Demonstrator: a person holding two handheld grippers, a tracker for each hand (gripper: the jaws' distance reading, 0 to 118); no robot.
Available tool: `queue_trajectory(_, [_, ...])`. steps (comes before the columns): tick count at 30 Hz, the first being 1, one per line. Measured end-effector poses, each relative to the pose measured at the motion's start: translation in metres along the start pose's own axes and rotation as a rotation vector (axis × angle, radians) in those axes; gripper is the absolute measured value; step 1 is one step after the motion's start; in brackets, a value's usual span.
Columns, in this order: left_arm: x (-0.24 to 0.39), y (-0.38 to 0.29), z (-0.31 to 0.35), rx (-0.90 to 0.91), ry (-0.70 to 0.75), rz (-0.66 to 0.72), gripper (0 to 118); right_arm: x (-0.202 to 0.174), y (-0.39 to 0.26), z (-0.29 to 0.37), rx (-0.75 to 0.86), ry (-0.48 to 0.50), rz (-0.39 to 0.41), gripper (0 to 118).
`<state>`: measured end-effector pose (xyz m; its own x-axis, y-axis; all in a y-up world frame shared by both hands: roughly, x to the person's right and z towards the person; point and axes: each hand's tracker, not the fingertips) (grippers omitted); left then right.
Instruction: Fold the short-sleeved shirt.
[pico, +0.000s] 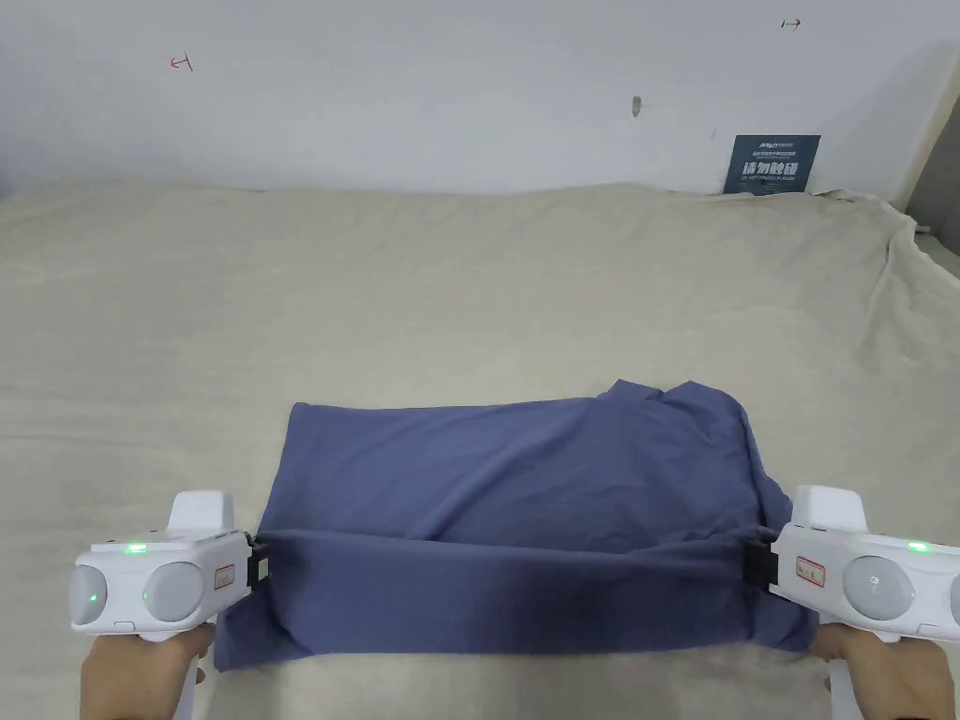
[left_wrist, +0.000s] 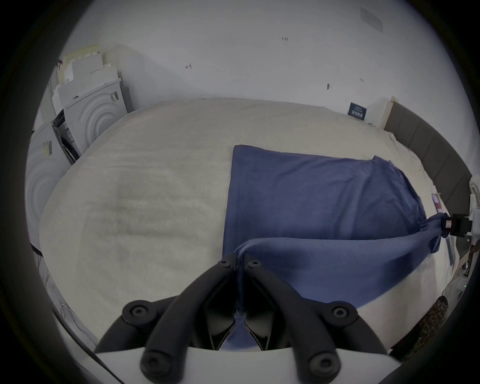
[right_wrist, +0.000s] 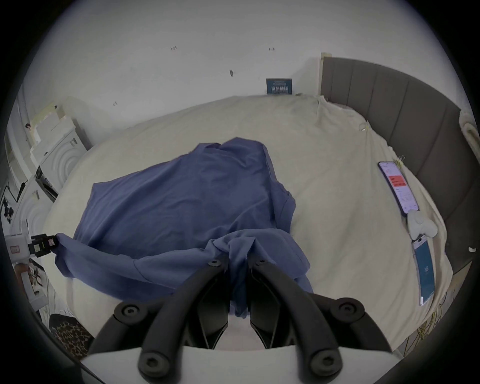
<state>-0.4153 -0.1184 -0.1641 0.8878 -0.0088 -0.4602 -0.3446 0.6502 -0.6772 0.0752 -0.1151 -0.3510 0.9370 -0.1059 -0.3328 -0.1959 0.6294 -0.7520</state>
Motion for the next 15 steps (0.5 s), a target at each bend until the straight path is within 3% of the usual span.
queue_trajectory(6, [0.010,0.011,-0.036,-0.046,0.010,-0.024,2,0.000,0.020,-0.050,-0.071,-0.031,0.045,10])
queue_trajectory(15, [0.014,0.010,-0.072,-0.106,0.032,-0.074,2,-0.004,0.013,-0.084,-0.132,-0.056,-0.002,10])
